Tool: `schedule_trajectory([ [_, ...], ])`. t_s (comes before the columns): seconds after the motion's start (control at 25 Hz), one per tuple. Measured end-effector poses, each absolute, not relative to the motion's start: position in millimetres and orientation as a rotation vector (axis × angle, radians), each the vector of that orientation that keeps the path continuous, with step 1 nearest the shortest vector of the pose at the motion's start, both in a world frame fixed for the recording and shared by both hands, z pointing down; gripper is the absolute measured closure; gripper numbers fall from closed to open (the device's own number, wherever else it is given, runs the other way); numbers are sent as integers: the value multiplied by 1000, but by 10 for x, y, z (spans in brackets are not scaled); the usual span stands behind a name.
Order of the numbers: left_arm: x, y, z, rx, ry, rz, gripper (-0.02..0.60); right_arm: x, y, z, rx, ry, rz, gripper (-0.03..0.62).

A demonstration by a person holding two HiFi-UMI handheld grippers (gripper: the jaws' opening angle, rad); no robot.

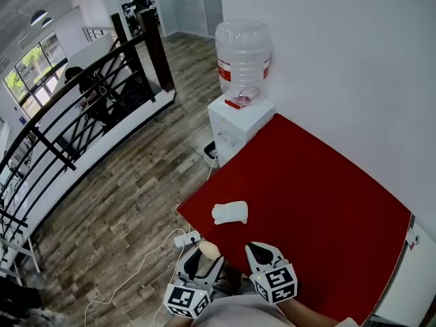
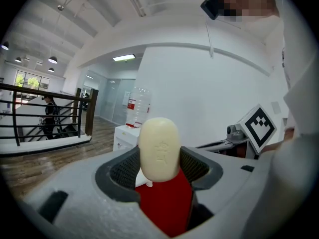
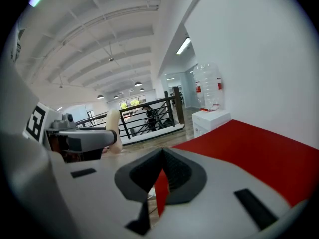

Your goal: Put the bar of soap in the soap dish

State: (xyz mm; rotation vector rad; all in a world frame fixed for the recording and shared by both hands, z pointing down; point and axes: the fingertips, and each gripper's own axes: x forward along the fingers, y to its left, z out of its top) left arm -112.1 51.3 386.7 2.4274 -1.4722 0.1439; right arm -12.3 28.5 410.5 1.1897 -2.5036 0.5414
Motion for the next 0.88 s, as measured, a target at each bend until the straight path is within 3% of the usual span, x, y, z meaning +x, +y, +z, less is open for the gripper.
schedule_trajectory([
  [0.88, -1254, -30, 3945, 2493, -1366, 195, 321, -209, -188, 4183, 1309, -2442, 585, 589],
])
